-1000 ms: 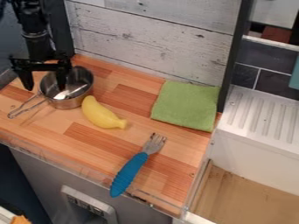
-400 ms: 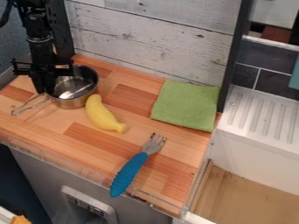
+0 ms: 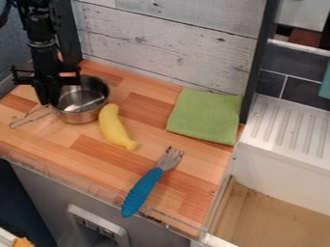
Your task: Put the silver pot on the green cloth.
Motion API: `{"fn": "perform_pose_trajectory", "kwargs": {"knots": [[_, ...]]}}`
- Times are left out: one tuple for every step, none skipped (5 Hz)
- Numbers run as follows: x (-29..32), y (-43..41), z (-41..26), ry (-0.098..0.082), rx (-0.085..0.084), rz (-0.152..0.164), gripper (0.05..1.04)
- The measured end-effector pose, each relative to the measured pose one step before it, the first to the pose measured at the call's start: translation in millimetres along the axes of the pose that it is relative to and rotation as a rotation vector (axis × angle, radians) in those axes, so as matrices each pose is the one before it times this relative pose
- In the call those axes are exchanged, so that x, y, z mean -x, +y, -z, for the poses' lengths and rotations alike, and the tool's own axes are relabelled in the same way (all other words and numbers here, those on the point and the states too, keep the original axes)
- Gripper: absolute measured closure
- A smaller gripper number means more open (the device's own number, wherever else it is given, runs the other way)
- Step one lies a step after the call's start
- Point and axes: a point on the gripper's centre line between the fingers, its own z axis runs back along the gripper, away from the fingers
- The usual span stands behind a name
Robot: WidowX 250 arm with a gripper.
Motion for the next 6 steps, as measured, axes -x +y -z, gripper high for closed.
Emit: {"fn": "perform_pose_trajectory", "kwargs": {"knots": [[7.31,0.11,-20.69,-0.0130,0.0613,0.0211,1.008],[9.04,-2.39,-12.68,0.0090,0.0059,-0.0011,1.011],[14.09,-15.74,-21.58,-0.0338,0.0496,0.0344,1.011],[18.09,-30.87,-7.04,-0.0004,0.0462,0.0603,1.011],[12.38,-37.18,-5.53,-0.0277,0.0438,0.0458,1.011],[8.53,-26.93,6.62,0.0007,0.0084,0.0359,1.011]]}}
